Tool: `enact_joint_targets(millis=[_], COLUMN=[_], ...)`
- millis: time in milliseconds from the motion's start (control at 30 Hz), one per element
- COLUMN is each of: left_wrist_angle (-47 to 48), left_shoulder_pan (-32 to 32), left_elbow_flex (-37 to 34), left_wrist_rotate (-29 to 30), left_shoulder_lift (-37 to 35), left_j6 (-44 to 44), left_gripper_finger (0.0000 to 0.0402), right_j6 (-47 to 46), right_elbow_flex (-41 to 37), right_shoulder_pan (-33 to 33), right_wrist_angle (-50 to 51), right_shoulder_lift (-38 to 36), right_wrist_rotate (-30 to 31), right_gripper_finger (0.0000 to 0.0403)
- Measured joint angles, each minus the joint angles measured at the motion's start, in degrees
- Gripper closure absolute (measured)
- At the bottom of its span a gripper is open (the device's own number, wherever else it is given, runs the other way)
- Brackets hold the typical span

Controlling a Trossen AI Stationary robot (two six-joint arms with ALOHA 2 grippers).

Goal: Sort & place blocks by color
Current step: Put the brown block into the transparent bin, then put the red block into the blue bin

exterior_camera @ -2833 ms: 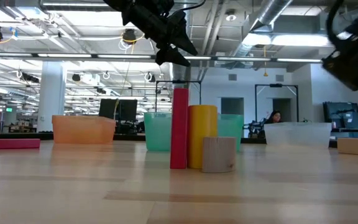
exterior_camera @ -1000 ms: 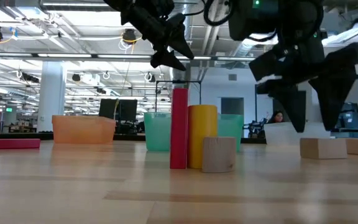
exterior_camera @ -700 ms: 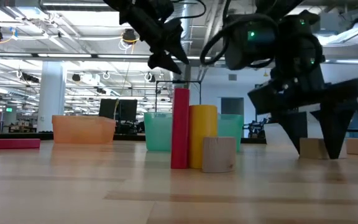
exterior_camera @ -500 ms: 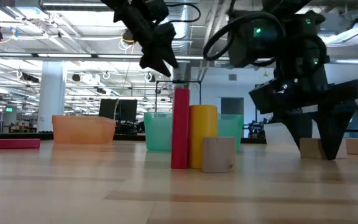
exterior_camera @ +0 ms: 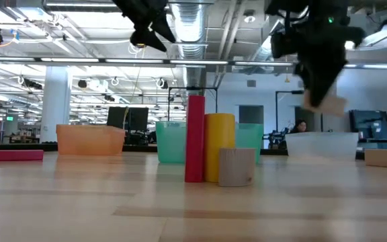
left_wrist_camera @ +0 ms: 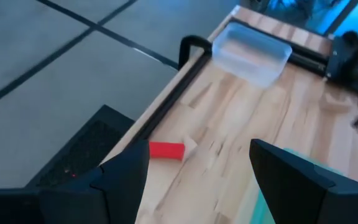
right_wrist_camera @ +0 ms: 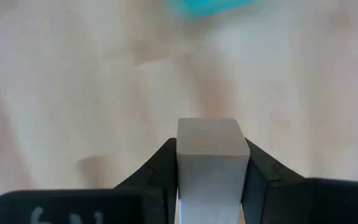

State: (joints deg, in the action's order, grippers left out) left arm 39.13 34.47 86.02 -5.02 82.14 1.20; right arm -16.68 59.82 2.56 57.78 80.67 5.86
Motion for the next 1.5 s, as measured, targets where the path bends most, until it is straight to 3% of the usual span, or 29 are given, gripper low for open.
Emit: enact_joint_targets(millis=[133, 267, 500, 667, 833, 1067, 1200, 1367, 1500], left_wrist_angle=[0.15, 0.32, -0.17, -0.04, -0.07, -0.4, -0.2, 4.49, 5.89], left_shoulder_pan=[0.27, 0.24, 0.25, 0.25, 0.25, 0.97, 0.93, 0.93, -0.18], left_elbow_flex=[0.0, -0.02, -0.02, -0.02, -0.02, -0.02, -0.02, -0.04, -2.72], left_wrist_rotate=[0.07, 0.13, 0.27, 0.4, 0.88, 1.03, 0.7, -0.34, -0.28], left_shoulder_lift=[-1.42, -1.52, -1.5, -1.5, -1.5, -1.48, -1.51, -3.76, -7.55], left_j6=[1.24, 1.59, 2.95, 3.79, 5.44, 5.54, 4.3, 2.61, 2.07], left_gripper_finger=[0.0136, 0.0136, 0.0136, 0.0136, 0.0136, 0.0136, 0.0136, 0.0136, 0.0136], right_j6=[-2.81, 0.12, 1.86, 1.94, 1.06, 0.37, -0.25, -6.48, -13.94], right_elbow_flex=[0.06, 0.08, 0.1, 0.06, 1.46, 1.7, 1.68, 1.55, -0.35], right_shoulder_pan=[-10.54, -25.47, -48.96, -58.5, -59.68, -59.72, -59.21, -52.96, -41.63], right_wrist_angle=[4.06, 1.62, -3.2, -4.91, -6.74, -3.73, -0.96, 5.5, 4.89], right_shoulder_lift=[-7.43, -9.2, -2.1, 3.76, 7.11, 8.23, 6.37, 0.66, -5.44], right_wrist_rotate=[9.2, 15.68, 13.79, 8.51, 8.71, 8.05, 6.82, 6.22, 5.97], right_gripper_finger=[0.0282, 0.0282, 0.0282, 0.0282, 0.0277, 0.0121, 0.0067, 0.0052, 0.006])
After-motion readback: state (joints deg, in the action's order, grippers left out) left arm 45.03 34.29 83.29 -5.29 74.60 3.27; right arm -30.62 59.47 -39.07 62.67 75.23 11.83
